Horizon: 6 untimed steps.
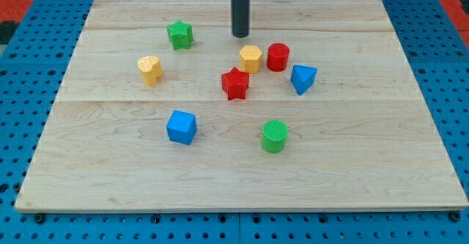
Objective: Push the red circle into yellow hexagon
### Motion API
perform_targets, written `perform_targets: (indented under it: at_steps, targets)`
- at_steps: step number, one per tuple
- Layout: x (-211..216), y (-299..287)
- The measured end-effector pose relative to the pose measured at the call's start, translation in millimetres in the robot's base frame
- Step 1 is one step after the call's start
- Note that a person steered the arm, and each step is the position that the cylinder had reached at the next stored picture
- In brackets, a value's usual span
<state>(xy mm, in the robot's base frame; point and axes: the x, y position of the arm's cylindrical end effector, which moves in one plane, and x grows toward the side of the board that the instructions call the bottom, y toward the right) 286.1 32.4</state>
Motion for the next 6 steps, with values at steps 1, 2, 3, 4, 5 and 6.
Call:
perform_targets:
  at_steps: [1,2,3,4,5,6]
  targets:
    - [24.4,110.2]
    - [70.6,109.3]
    - [69.0,40.3]
    - [68.7,3.2]
    - [60.5,57.2]
    - [13.9,49.2]
